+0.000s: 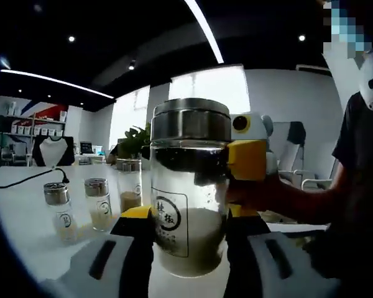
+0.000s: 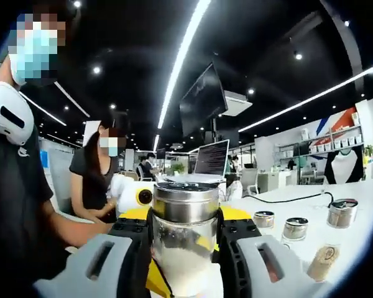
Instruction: Rotate the seasoning bottle until the label or dispensing opening points toward the visible target arrow and the bottle remains upright within the marked orientation range
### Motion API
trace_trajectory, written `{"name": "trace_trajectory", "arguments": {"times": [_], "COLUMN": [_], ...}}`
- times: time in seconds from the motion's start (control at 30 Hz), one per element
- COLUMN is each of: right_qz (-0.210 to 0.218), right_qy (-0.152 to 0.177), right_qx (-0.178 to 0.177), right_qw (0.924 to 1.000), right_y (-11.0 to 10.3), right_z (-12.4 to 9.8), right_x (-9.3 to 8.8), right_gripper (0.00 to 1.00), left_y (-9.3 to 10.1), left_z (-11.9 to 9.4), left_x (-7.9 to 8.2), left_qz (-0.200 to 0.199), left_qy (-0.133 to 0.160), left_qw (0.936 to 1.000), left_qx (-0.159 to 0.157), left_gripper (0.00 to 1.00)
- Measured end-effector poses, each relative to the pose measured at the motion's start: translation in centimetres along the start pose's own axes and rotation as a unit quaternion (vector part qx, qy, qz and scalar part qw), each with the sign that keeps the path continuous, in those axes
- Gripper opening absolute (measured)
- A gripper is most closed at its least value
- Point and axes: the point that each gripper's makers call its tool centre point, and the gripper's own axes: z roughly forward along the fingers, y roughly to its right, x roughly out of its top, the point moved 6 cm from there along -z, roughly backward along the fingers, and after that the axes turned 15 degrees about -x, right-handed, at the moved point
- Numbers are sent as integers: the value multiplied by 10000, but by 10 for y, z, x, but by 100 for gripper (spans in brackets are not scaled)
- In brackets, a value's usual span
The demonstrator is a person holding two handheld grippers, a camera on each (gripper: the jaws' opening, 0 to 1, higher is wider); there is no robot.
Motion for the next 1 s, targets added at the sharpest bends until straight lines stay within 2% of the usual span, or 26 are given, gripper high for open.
{"name": "trace_trajectory", "arguments": {"times": [0.1, 0.17, 0.23, 0.33, 0.37, 0.43, 0.53, 0.57, 0.63, 0.77, 0.87, 0.93, 1.0], "right_qz": [95, 227, 367, 470, 468, 67, -570, -617, -593, -443, -452, -553, -636], "right_qy": [106, 198, 295, 286, 291, 259, 55, 65, 93, 124, 116, 1, -127], "right_qx": [323, 490, 482, 342, 273, -37, -431, -555, -786, -1093, -1315, -1508, -1627], "right_qw": [9994, 9983, 9977, 9979, 9981, 9996, 9974, 9965, 9951, 9929, 9902, 9870, 9845], "right_y": [-5, -6, -5, 0, 0, 4, 2, 2, 6, 9, 9, 9, 8], "right_z": [-4, -7, -7, -5, -3, 2, 14, 17, 22, 30, 36, 39, 41], "right_x": [0, 1, 2, 1, 1, -1, -6, -7, -9, -14, -17, -19, -21], "right_gripper": [38, 38, 38, 38, 38, 37, 37, 37, 37, 38, 39, 39, 39], "left_y": [7, 12, 12, 8, 5, -4, -15, -18, -22, -27, -29, -30, -30], "left_z": [3, 5, 5, 4, 3, 1, -6, -8, -12, -16, -19, -20, -21], "left_x": [-1, 1, 3, 5, 4, 3, 0, -1, -2, -4, -6, -8, -10], "left_qz": [-41, 68, 23, 32, 38, 242, 504, 591, 637, 631, 748, 855, 884], "left_qy": [17, 31, 82, 41, -24, -212, -522, -622, -743, -801, -900, -1005, -1035], "left_qw": [9995, 9992, 9992, 9999, 10000, 9975, 9878, 9824, 9747, 9652, 9531, 9441, 9401], "left_qx": [-320, -404, -392, -114, 85, 623, 1381, 1656, 2012, 2408, 2792, 3022, 3126], "left_gripper": [46, 46, 46, 46, 46, 45, 45, 45, 45, 45, 45, 45, 45]}}
